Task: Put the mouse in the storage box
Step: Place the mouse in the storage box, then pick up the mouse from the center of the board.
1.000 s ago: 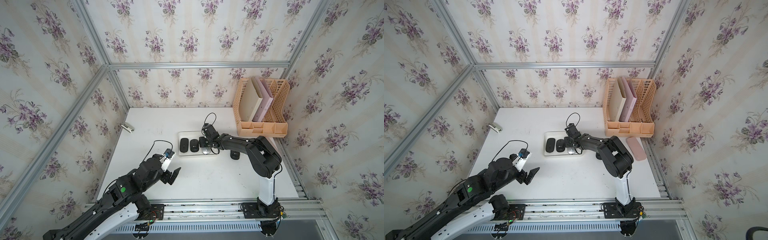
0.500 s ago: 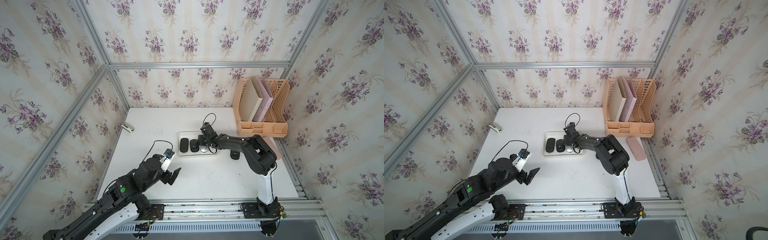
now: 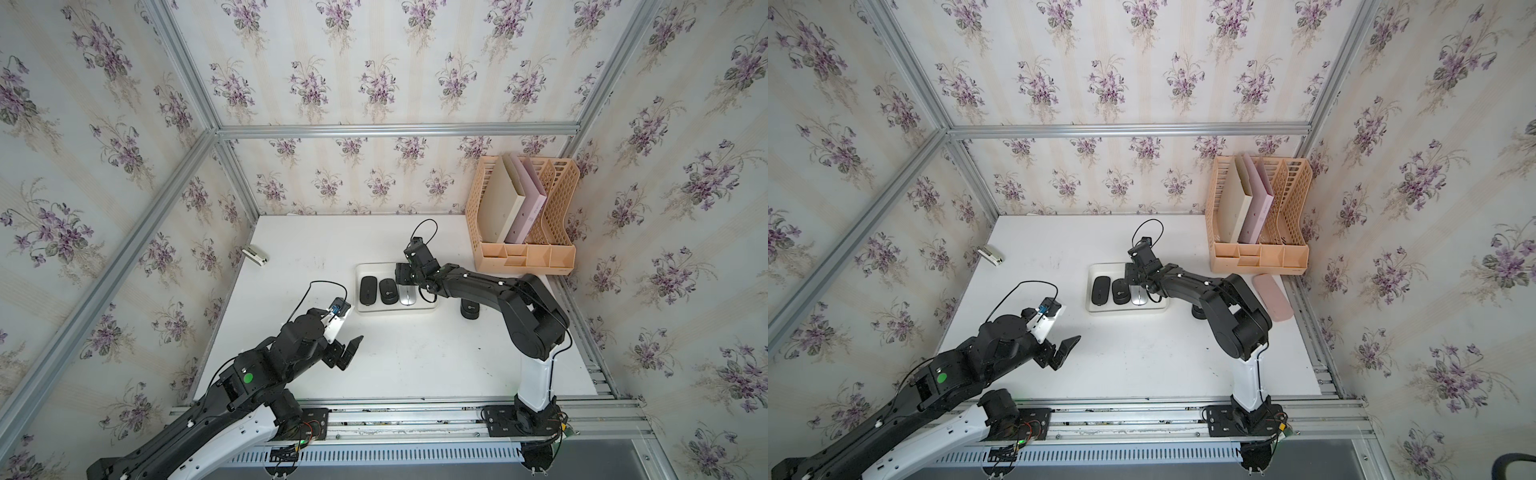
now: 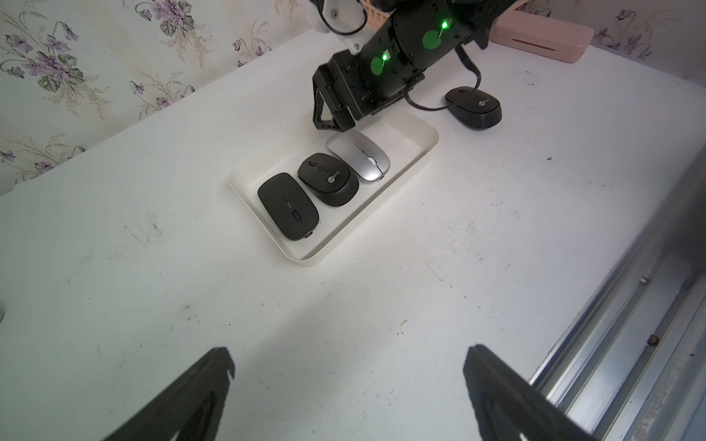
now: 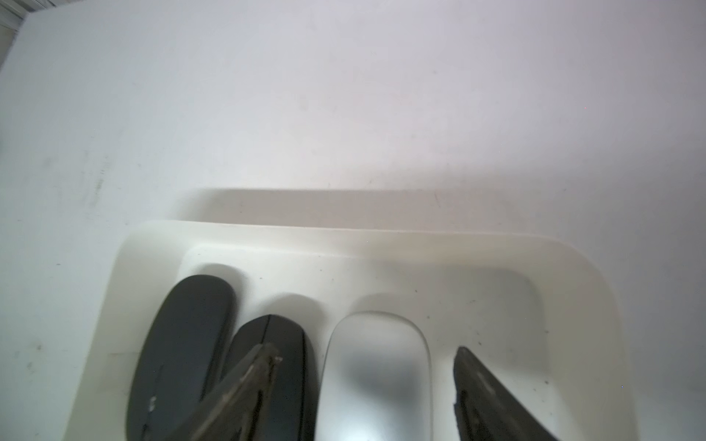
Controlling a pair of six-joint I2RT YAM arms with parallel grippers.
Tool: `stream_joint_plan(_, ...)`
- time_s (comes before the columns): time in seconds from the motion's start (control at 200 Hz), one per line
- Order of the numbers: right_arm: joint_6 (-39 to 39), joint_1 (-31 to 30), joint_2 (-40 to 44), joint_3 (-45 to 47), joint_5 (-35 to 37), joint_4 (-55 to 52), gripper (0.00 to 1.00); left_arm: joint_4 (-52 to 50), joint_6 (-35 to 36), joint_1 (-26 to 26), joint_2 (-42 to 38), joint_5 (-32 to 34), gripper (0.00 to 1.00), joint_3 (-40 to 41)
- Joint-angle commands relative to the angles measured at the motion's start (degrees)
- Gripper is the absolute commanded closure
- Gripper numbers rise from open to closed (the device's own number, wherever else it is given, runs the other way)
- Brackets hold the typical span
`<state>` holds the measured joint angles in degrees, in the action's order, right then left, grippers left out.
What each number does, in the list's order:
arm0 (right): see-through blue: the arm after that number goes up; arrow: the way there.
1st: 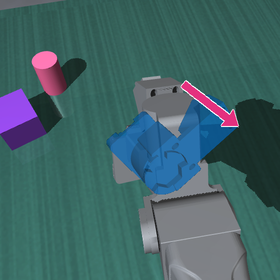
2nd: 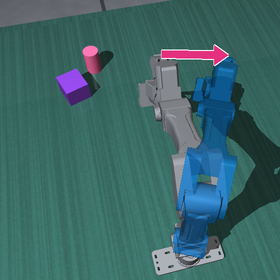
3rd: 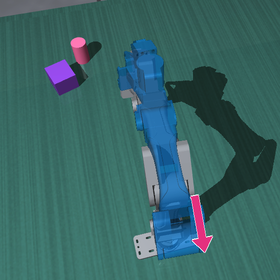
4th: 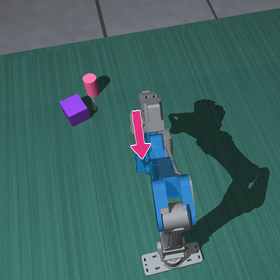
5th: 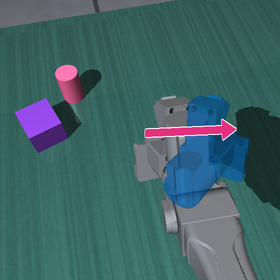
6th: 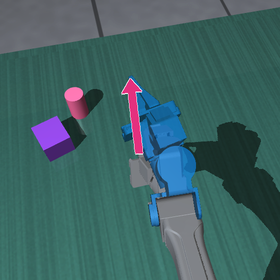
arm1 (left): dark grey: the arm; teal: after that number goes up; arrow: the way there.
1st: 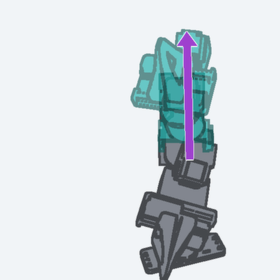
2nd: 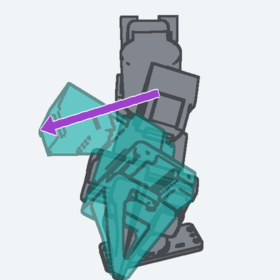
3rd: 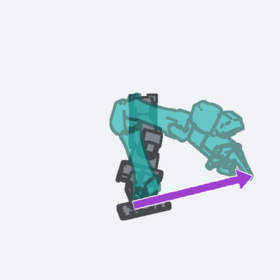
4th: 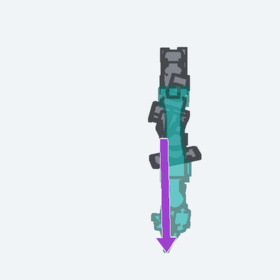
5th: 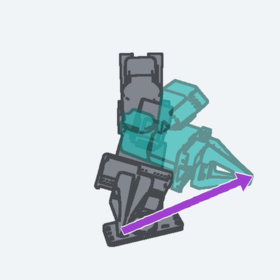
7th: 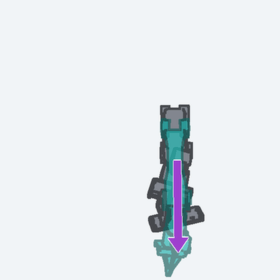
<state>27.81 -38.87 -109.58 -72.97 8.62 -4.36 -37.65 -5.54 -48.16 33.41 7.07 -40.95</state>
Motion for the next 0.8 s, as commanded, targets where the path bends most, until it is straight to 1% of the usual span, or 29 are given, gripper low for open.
stream_joint_plan(0.0, -3.4, -0.1, 6.0, 1.2, 0.2, -3.5, 0.23, 0.7, 0.4, -0.1, 0.2, -0.7, 0.01, -0.6)
stream_joint_plan(0.1, -5.6, 0.6, 16.5, 7.7, 3.3, -3.7, 0.19, 1.3, 0.6, -0.1, -0.5, -1.9, 0.01, -0.4)
stream_joint_plan(0.15, -6.5, 2.2, 21.7, 11.9, 4.7, -4.1, 0.14, 2.1, 1.0, -0.1, -1.0, -3.4, 0.01, -0.1)
stream_joint_plan(0.18, -6.7, 3.8, 24.7, 14.2, 4.7, -5.1, 0.13, 2.7, 1.3, -0.2, -1.2, -4.5, 0.01, 0.2)
stream_joint_plan(0.23, -6.7, 7.1, 28.9, 17.8, 2.8, -7.2, 0.13, 3.6, 1.5, -0.2, -1.5, -6.3, 0.01, 0.5)
stream_joint_plan(0.245, -6.8, 9.7, 30.0, 18.8, 1.9, -7.6, 0.13, 4.0, 1.6, -0.2, -1.6, -6.7, 0.01, 0.7)
stream_joint_plan(0.275, -7.1, 12.3, 32.2, 21.1, -0.2, -8.3, 0.13, 4.6, 1.9, -0.2, -1.8, -7.8, 0.01, 1.0)
stream_joint_plan(0.35, -8.0, 17.4, 35.6, 26.3, -5.2, -9.9, 0.12, 5.6, 2.4, -0.2, -1.9, -10.1, 0.01, 1.4)
stream_joint_plan(0.415, -8.9, 19.5, 36.3, 29.4, -7.3, -11.6, 0.12, 5.7, 2.9, -0.2, -2.1, -10.9, 0.01, 1.3)
stream_joint_plan(0.569, -7.7, 19.7, 34.7, 34.4, -7.3, -11.0, 0.11, 6.1, 2.9, -0.2, -3.0, -10.8, 0.01, 1.6)
stream_joint_plan(0.719, -7.4, 19.7, 30.6, 34.7, -5.6, -9.1, 0.11, 5.8, 2.9, -0.4, -3.3, -10.5, 0.01, 1.6)
stream_joint_plan(0.794, -7.9, 19.7, 27.9, 33.9, -4.6, -8.6, 0.13, 5.9, 2.9, -0.4, -3.3, -10.5, 0.01, 1.5)
